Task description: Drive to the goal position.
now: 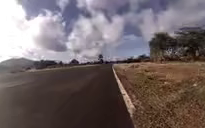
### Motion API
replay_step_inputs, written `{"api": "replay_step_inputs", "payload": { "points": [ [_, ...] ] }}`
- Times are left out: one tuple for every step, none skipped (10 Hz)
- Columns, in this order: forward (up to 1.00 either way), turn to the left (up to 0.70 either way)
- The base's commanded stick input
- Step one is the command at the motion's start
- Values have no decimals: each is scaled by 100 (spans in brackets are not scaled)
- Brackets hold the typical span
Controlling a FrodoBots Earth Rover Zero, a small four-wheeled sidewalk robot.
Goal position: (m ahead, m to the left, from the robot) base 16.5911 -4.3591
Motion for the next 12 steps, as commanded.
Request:
{"api": "replay_step_inputs", "payload": {
  "points": [
    [50, 0],
    [50, 0],
    [50, 0],
    [50, 0],
    [50, 0],
    [50, 0],
    [50, -2],
    [50, -12],
    [50, -50],
    [50, -50],
    [50, -50],
    [50, -26]
  ]
}}
